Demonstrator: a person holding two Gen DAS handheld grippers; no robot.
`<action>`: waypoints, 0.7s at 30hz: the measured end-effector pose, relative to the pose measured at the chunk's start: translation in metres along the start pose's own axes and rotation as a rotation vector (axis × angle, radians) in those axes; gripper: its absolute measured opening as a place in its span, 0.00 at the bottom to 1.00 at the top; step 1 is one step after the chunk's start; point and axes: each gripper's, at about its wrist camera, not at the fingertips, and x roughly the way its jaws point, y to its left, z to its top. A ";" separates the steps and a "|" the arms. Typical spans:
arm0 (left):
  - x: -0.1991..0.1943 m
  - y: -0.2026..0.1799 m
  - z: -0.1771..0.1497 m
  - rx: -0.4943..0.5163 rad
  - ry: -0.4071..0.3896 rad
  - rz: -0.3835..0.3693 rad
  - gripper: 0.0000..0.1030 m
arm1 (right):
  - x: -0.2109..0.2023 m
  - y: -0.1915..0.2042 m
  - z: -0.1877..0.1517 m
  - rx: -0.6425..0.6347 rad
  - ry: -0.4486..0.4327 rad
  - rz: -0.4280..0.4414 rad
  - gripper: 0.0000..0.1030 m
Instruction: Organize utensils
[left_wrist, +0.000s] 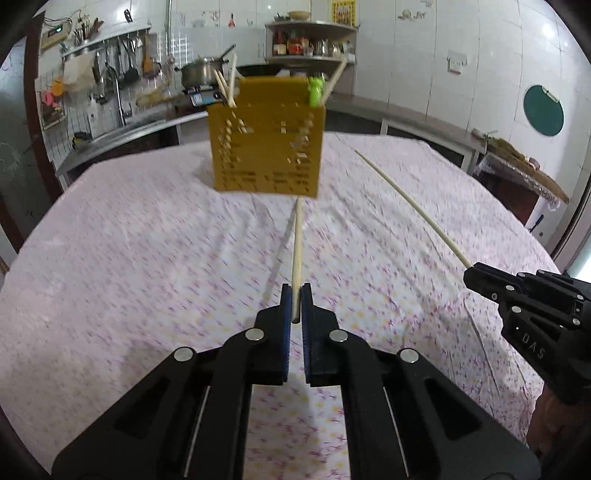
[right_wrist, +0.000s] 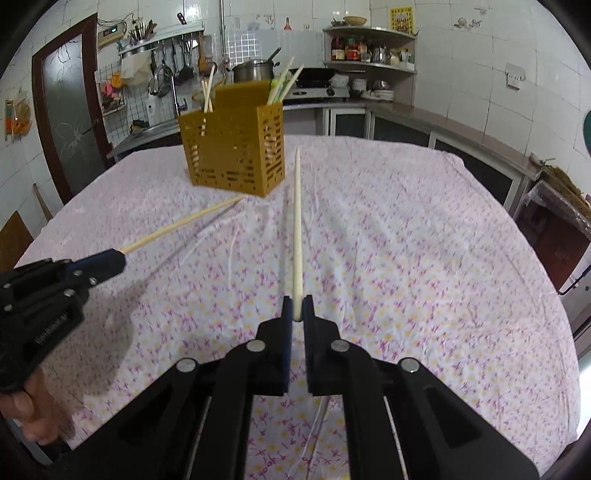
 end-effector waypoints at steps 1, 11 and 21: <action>-0.003 0.002 0.001 0.002 -0.006 -0.001 0.04 | -0.001 0.000 0.001 0.000 -0.002 -0.001 0.06; -0.022 0.023 0.008 -0.014 -0.069 -0.016 0.04 | -0.009 0.013 0.004 0.001 -0.021 -0.006 0.06; -0.044 0.036 0.023 -0.021 -0.159 -0.030 0.04 | -0.027 0.020 0.014 0.002 -0.084 -0.013 0.06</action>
